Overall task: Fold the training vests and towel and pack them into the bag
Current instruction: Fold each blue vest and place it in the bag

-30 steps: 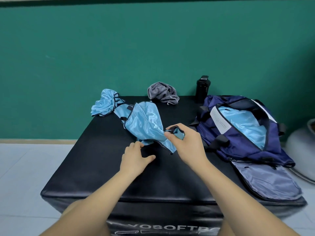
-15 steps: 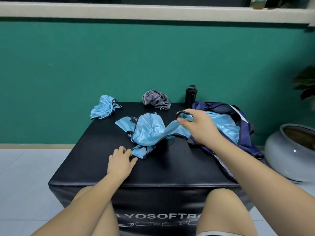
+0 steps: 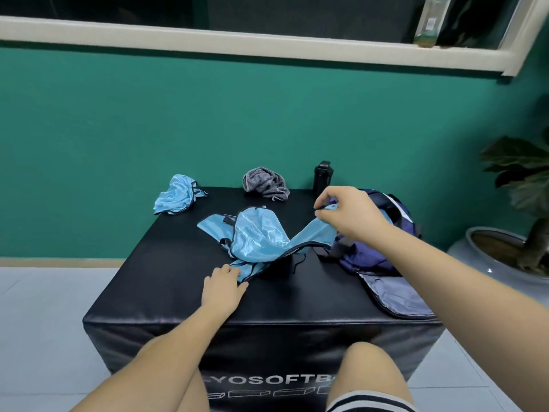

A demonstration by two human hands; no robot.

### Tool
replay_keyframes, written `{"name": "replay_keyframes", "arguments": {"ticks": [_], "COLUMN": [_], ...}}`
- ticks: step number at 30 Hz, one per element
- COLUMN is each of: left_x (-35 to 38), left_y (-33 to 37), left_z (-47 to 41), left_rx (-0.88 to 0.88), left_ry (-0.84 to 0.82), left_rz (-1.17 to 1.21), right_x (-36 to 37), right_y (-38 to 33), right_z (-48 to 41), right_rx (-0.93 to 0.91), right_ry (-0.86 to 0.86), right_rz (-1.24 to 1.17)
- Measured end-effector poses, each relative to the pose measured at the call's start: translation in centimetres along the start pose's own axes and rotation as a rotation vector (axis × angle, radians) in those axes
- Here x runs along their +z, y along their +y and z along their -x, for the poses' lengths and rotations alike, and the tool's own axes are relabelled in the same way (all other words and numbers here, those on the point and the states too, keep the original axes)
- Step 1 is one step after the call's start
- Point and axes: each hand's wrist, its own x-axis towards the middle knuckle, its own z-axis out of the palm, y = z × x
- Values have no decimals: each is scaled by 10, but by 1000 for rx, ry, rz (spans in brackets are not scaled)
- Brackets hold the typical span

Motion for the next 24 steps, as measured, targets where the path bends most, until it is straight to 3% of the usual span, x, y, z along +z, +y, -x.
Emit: {"name": "replay_keyframes", "arguments": {"ticks": [5,8,16,24], "left_x": [-6,-36,-160,-274], "left_y": [-17,-38,-95,-101], "left_z": [-5,-3,1,17], "left_rx": [62,-17,-197,-148], "left_ry": [34,104,204,328], "left_rz": [-204,-18,418,715], "right_x": [-20,-36,-62,-103], "right_y": [-8,-13,-23,-43], "right_z": [-6,-11,-31,-31], "right_rx": [100,146,280,346], "right_ry": [-17,-24,-60,-49], "right_rz": [-285,-463,-642,-874]}}
